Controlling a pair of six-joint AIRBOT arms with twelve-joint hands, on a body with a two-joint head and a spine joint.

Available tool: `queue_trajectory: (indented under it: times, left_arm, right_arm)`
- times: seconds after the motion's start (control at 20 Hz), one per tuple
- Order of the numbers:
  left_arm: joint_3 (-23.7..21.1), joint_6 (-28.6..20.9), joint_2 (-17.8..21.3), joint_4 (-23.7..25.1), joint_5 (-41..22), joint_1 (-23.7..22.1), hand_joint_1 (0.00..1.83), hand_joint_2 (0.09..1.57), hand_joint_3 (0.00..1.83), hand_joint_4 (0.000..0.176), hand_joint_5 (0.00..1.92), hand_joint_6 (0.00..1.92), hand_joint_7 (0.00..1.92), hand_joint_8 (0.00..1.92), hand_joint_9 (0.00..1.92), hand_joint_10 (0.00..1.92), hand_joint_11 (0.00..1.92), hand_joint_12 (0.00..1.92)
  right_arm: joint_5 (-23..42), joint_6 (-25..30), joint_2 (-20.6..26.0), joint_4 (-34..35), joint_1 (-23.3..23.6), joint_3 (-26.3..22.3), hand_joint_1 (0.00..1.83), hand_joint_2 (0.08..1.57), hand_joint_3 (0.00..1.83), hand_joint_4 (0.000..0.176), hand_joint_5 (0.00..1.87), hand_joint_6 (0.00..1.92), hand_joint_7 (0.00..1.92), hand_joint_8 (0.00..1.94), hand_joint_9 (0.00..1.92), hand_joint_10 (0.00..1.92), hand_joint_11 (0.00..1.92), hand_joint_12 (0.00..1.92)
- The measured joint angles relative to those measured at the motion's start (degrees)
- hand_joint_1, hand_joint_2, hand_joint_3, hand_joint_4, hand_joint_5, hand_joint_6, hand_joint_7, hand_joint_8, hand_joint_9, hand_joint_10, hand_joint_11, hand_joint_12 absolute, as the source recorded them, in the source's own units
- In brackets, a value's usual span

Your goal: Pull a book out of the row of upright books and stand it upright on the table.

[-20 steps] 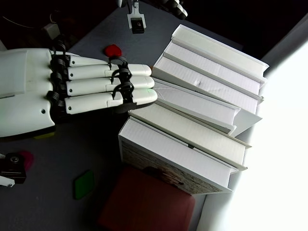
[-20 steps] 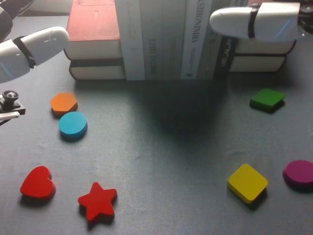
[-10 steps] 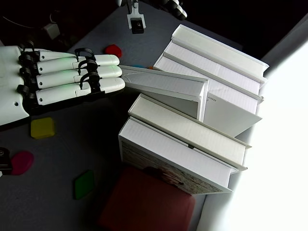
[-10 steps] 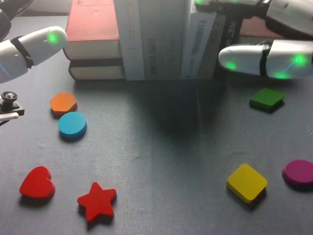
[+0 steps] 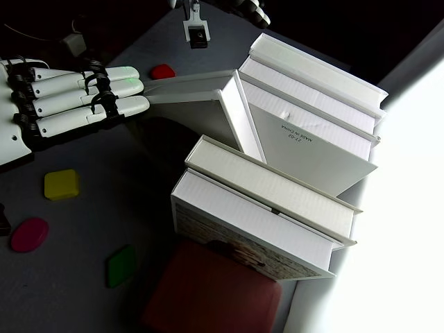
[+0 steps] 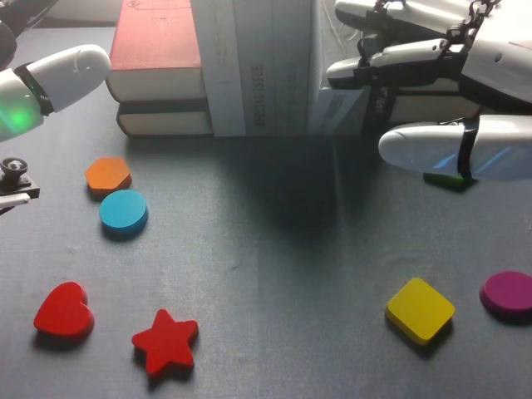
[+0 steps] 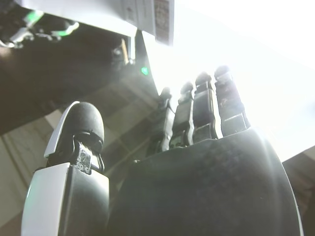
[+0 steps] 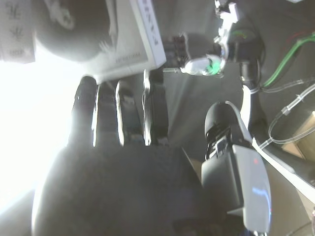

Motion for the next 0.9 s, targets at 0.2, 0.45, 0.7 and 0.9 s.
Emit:
queue_trajectory:
  times: [0.2,0.45,0.7,0.9]
  left_arm:
    - [0.0,0.0,0.0,-0.1,0.0,0.0,0.31,1.36,0.0,0.006,0.07,0.0,0.0,0.0,0.0,0.0,0.0,0.0]
    - [0.0,0.0,0.0,-0.3,0.1,0.1,0.27,1.35,0.0,0.024,0.05,0.0,0.0,0.0,0.0,0.0,0.0,0.0]
    - [0.0,0.0,0.0,-0.5,0.0,0.2,0.21,1.35,0.0,0.042,0.03,0.0,0.0,0.0,0.0,0.0,0.0,0.0]
    - [0.0,0.0,-0.1,-0.3,0.1,0.4,0.23,1.35,0.0,0.028,0.03,0.0,0.0,0.0,0.0,0.0,0.0,0.0]
  right_arm:
    - [-0.1,0.0,0.0,-0.7,0.5,0.2,0.37,1.27,0.0,0.026,0.01,0.0,0.0,0.0,0.0,0.0,0.0,0.0]
    - [-4.0,0.8,1.2,-6.6,4.4,0.8,0.84,1.14,0.0,0.039,0.0,0.0,0.0,0.0,0.0,0.0,0.0,0.0]
    - [-12.6,3.9,0.6,-18.3,13.4,1.3,1.05,1.06,0.0,0.073,0.0,0.0,0.0,0.0,0.0,0.0,0.0,0.0]
    - [-15.8,7.9,-0.9,-24.5,16.2,2.1,1.09,1.02,0.0,0.057,0.0,0.0,0.0,0.0,0.0,0.0,0.0,0.0]
